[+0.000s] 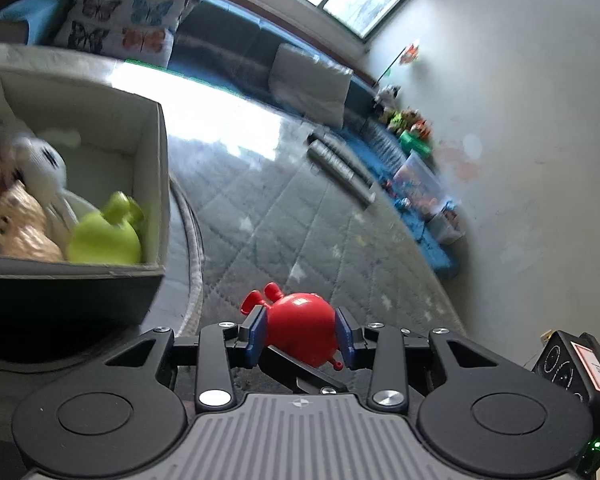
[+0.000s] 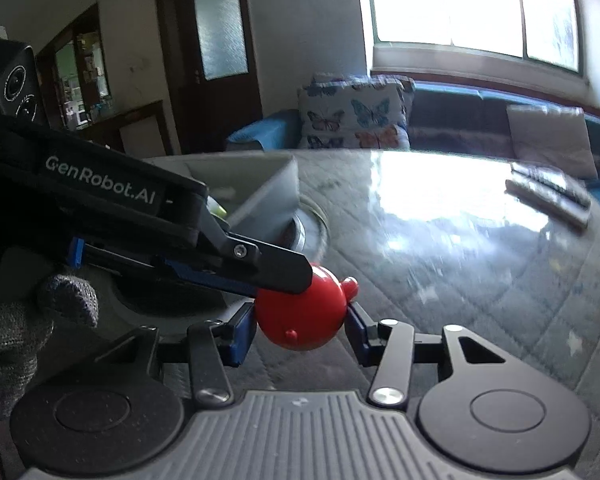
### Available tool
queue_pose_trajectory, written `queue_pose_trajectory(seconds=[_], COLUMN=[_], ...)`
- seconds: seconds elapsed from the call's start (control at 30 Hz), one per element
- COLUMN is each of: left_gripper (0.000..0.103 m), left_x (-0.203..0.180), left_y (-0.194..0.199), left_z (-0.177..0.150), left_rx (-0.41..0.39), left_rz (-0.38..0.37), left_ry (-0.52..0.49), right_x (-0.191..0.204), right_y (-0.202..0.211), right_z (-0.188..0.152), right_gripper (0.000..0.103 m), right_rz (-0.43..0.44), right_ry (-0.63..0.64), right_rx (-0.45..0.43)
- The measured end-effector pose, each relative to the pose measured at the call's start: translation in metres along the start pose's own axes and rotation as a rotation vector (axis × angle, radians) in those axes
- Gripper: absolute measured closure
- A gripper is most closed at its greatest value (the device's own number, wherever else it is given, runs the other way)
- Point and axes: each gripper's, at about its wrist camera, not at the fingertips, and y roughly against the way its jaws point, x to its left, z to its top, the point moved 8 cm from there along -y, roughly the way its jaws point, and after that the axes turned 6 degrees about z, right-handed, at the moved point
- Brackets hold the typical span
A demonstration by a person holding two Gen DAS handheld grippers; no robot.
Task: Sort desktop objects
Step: 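Carry the red ball toy with the right gripper over the box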
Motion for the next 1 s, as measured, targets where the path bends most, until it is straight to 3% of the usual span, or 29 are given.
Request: queue_pose_trajectory(seconds=[0.33,0.63,1.0], left_gripper=[0.064,0.064,0.064], left_x=[0.035,0.106,0.161], left_y=[0.086,0.094,0.069], left_z=[0.039,0.069,0.09], left_rx=[-0.184,-0.212,-0.2], left_rz=[0.039,0.096,0.123], left_ry=[0.016,0.135,0.218], right_x=[0.073,0.117,0.115], right_y=[-0.014,-0.083,-0.149], right_z=[0.063,0.095,0.1], right_gripper=[0.054,0.054,0.054], right_rz=[0.08,0.171,0.197], right_ry=[0.141,0.179,0.129], right_rx=[-0.082,-0.041,0.041])
